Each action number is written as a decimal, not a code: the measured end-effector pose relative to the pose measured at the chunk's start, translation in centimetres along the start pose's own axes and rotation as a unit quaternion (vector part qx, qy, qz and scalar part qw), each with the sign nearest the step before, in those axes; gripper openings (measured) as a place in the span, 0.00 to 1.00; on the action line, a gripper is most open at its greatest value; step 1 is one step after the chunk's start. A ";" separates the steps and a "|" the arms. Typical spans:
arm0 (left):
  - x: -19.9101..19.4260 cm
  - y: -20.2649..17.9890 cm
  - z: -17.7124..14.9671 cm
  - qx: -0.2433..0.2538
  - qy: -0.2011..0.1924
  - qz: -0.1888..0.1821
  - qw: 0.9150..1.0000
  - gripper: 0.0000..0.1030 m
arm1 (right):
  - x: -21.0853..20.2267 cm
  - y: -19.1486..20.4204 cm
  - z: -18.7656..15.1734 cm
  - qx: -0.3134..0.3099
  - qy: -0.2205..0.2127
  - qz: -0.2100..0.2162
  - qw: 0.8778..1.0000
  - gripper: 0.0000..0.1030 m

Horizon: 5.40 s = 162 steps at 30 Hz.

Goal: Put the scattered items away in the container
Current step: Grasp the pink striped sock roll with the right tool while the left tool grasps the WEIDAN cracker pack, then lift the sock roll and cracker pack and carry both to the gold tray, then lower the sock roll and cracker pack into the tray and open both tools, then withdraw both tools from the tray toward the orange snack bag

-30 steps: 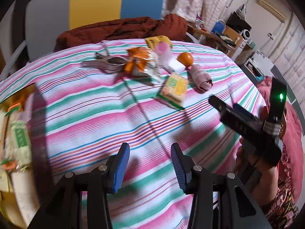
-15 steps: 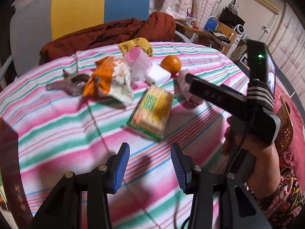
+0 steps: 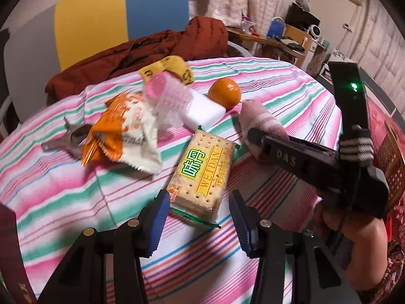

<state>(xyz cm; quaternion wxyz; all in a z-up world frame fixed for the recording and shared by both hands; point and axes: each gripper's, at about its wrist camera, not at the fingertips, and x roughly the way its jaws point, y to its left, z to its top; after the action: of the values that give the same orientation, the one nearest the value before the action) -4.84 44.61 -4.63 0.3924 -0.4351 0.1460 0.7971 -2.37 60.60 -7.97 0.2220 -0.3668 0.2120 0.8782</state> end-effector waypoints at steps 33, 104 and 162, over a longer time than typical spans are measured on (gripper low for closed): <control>3.0 -1.5 -0.9 0.068 -0.046 0.062 0.995 0.50 | -2.9 -0.5 -3.0 0.002 -0.024 -0.036 0.999 0.37; -21.4 24.7 -21.4 -0.230 -0.060 0.107 0.965 0.48 | -16.0 33.9 -15.4 -0.210 0.033 0.268 0.940 0.36; -20.7 18.2 -14.4 -0.227 -0.107 0.039 0.967 0.55 | -10.4 10.6 -12.5 0.030 0.007 0.097 0.995 0.67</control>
<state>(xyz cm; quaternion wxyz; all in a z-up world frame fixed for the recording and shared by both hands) -3.68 14.20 1.81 0.2653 -0.4193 -0.0649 0.8658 5.25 42.85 -6.06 0.1450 -0.3437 0.2745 0.8863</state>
